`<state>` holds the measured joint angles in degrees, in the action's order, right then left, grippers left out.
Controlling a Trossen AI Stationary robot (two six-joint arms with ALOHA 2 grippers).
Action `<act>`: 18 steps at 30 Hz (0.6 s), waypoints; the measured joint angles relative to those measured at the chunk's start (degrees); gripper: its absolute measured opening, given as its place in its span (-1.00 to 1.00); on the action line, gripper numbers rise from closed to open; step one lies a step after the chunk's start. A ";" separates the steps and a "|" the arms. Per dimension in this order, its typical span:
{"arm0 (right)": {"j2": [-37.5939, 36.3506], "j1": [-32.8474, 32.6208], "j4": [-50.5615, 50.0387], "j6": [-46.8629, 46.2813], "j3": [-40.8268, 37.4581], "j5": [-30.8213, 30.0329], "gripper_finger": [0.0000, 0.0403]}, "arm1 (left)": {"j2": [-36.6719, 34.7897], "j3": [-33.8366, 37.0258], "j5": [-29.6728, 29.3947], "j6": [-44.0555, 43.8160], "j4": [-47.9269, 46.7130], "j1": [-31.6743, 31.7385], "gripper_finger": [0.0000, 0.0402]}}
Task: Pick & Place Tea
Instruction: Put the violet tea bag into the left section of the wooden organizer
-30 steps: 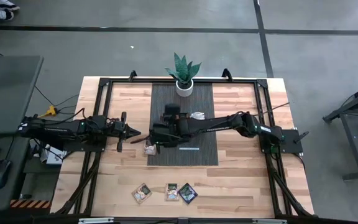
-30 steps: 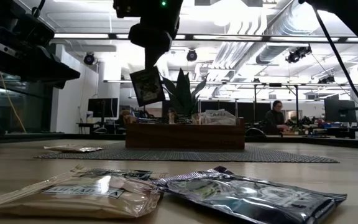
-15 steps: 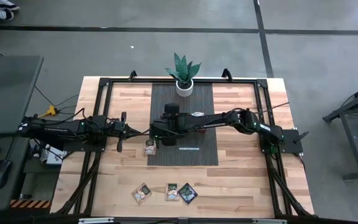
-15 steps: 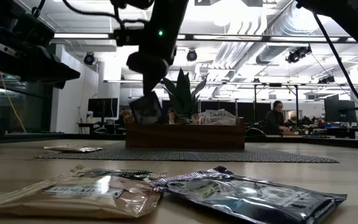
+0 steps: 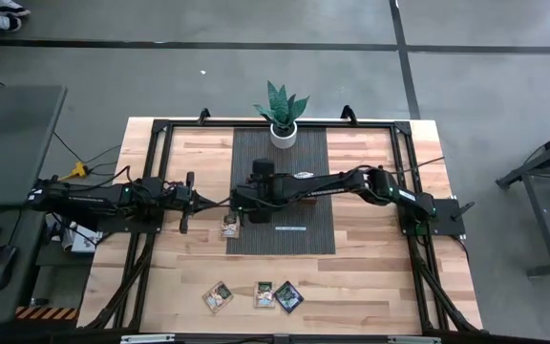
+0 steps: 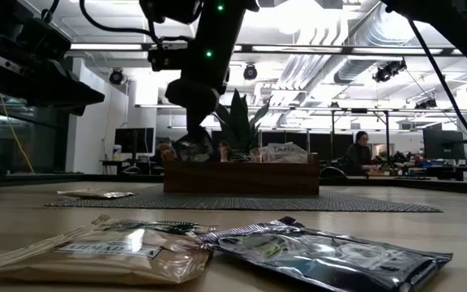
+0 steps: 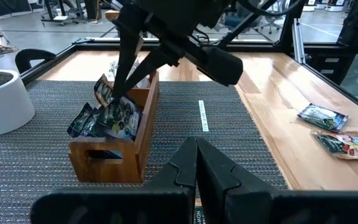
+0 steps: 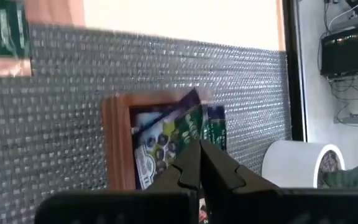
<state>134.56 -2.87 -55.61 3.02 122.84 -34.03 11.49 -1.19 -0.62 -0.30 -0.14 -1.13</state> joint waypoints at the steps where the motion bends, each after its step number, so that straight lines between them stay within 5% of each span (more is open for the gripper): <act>1: 0.00 0.02 0.56 0.01 0.01 0.01 -0.99 | 0.02 -0.02 0.00 0.00 0.00 -0.01 -1.00; 18: -0.40 -0.12 3.98 2.39 0.01 -0.14 -0.98 | 0.02 -0.01 0.00 0.00 0.00 0.00 -1.00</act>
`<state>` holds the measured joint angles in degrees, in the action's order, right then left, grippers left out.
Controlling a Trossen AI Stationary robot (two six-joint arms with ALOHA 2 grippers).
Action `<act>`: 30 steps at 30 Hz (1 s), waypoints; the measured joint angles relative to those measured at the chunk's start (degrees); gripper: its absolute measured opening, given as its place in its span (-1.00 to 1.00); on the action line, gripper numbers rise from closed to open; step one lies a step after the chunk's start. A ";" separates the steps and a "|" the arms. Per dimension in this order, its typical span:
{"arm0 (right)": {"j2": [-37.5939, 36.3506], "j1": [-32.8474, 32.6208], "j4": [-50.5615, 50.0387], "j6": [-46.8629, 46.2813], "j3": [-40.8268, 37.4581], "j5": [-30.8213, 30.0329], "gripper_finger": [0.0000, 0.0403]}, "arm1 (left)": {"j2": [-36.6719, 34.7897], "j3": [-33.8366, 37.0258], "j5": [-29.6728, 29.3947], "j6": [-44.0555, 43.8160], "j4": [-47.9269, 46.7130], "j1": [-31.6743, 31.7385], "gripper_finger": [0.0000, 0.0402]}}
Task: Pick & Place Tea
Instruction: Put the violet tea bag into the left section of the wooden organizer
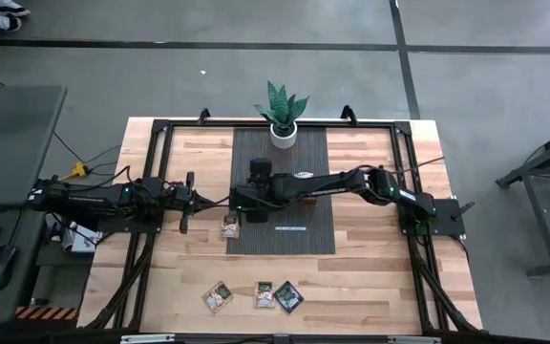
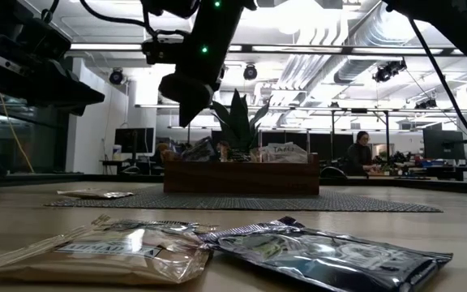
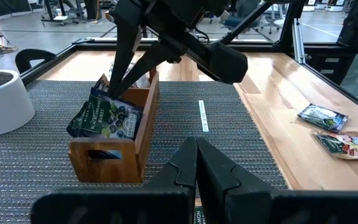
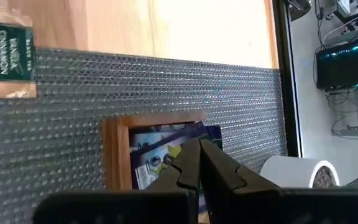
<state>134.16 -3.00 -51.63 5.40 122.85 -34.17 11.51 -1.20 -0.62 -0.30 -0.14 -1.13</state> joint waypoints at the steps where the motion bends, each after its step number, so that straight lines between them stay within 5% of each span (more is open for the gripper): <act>1: -0.30 -0.04 -0.34 0.20 0.00 0.03 -0.97 | 0.00 -0.01 0.00 0.00 0.00 -0.01 -1.00; 11: -2.90 -2.96 -12.91 -7.20 0.09 3.91 -0.99 | 0.00 -0.01 -0.02 0.00 0.00 0.00 -1.00; 30: -5.92 -1.74 -0.35 -13.78 -17.17 -0.26 -1.00 | 0.00 0.01 0.02 0.00 0.00 0.00 -1.00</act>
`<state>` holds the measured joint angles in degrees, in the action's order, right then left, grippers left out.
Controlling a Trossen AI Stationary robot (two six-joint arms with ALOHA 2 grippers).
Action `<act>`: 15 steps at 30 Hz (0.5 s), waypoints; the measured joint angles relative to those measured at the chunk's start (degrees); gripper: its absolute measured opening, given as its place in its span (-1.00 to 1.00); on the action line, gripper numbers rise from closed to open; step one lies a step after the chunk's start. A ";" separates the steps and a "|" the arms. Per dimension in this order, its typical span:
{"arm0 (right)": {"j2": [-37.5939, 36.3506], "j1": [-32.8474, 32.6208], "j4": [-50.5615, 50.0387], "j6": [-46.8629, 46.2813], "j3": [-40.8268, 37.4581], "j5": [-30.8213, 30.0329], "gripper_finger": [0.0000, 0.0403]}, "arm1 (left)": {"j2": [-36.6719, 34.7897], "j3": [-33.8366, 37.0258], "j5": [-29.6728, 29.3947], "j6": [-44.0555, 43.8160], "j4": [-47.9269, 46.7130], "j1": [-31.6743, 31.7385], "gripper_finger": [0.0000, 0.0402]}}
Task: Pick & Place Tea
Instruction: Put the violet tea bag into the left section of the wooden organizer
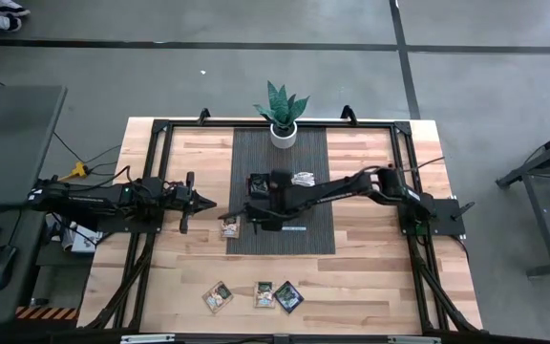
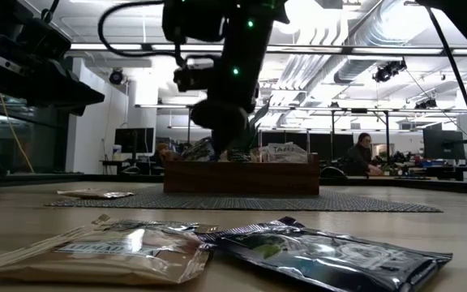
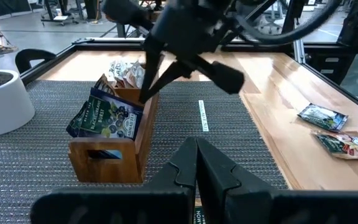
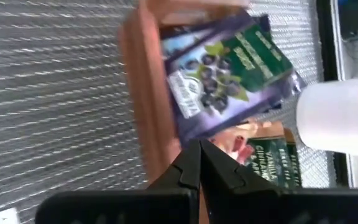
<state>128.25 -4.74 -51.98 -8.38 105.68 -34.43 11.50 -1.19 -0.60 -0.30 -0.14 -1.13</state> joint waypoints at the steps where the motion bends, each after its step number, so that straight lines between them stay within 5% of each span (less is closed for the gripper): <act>1: 0.00 0.15 0.13 -0.30 -0.40 -0.42 -1.00 | 0.00 0.00 -0.02 0.00 0.00 0.00 -1.00; 15: -0.22 0.64 5.69 0.58 -3.49 -1.81 -1.00 | -0.02 0.00 0.00 0.00 0.00 0.00 -1.00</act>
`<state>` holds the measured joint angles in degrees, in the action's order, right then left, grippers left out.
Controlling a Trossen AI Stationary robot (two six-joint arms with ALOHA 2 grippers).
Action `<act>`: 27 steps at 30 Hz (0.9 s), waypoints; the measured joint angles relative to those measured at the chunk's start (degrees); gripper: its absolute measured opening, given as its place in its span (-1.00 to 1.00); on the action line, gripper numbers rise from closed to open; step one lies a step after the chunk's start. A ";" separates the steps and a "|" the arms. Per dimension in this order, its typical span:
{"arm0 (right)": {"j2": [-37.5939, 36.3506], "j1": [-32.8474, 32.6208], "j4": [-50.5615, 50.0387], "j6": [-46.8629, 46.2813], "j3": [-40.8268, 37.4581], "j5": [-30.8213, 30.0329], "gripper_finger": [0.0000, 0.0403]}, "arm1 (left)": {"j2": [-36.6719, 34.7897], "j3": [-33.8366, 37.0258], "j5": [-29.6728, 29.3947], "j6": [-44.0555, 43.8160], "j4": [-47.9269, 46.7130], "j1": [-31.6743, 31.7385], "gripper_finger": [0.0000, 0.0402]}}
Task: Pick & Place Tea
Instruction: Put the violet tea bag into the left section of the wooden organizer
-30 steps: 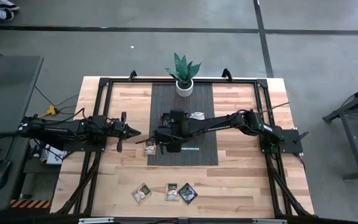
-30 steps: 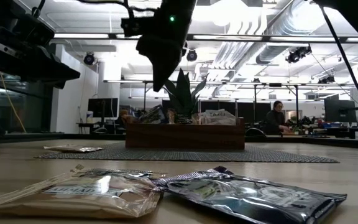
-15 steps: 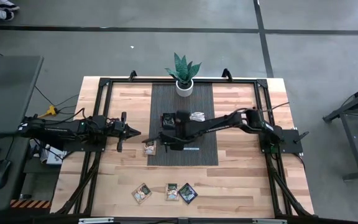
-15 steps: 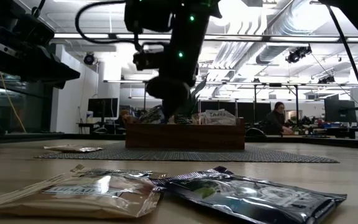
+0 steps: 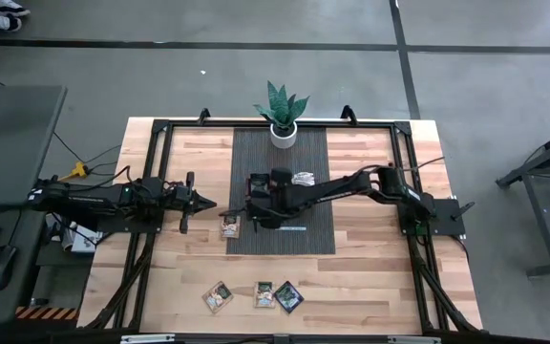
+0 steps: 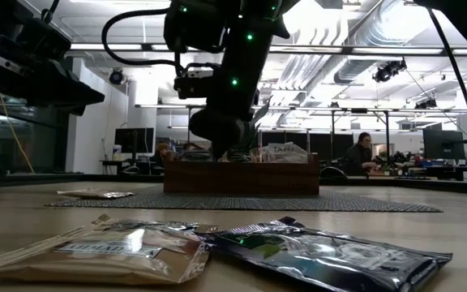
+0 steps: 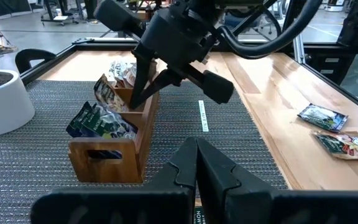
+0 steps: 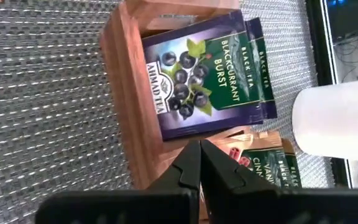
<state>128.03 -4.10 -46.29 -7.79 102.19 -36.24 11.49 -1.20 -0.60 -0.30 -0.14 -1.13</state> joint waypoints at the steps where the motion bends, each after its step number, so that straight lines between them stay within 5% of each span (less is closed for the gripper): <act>1: 0.00 0.05 0.03 0.13 0.00 -0.06 -1.00 | 0.01 -0.01 0.00 0.00 0.00 0.00 -1.00; 9: -2.30 -2.06 -2.20 0.32 0.03 -6.15 -1.00 | 0.02 0.00 0.00 0.00 0.00 -0.01 -1.00; 27: -4.62 -13.95 -7.96 12.16 0.07 28.34 -1.00 | 0.00 0.00 0.00 0.00 0.00 -0.01 -1.00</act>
<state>123.41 -18.05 -54.25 4.36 102.26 -7.89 11.49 -1.20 -0.60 -0.30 -0.14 -1.14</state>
